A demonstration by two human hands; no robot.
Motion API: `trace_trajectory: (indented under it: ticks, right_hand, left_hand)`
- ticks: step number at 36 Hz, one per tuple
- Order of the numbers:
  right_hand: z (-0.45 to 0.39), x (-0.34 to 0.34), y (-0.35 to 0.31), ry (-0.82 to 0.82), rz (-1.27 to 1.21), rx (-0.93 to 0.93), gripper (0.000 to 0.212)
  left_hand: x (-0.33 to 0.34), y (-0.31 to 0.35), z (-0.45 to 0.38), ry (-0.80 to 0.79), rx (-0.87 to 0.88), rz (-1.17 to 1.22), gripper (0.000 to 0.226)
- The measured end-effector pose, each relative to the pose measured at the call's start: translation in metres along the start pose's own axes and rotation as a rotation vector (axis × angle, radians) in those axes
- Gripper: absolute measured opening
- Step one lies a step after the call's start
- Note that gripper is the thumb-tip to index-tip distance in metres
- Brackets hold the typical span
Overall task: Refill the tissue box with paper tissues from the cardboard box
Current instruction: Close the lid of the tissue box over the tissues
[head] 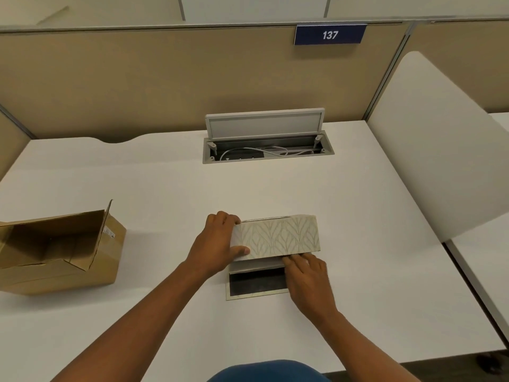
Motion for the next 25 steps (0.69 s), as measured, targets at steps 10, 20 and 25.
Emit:
trace_trajectory:
  ticks: [10,20,25]
  right_hand:
    - [0.031,-0.034,0.061,0.023,-0.595,0.634,0.031]
    - [0.012,-0.029,0.046,-0.005,-0.967,0.808,0.024]
    - [0.026,-0.021,0.050,-0.017,-0.895,0.795,0.039]
  left_hand:
    - [0.009,0.009,0.023,0.045,0.060,0.016,0.067]
    - [0.034,0.020,0.058,0.094,0.189,-0.028,0.060]
    - [0.048,0.023,0.074,0.071,0.203,-0.056,0.055]
Point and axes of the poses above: each hand's wrist, its own z-axis away from the middle knuckle, its own x-axis out of the palm, y = z × x, the point moved 5 cm from there along -z, towards the middle knuckle, and after that the axes turned 10 degrees about x, right-handed, at the moved point
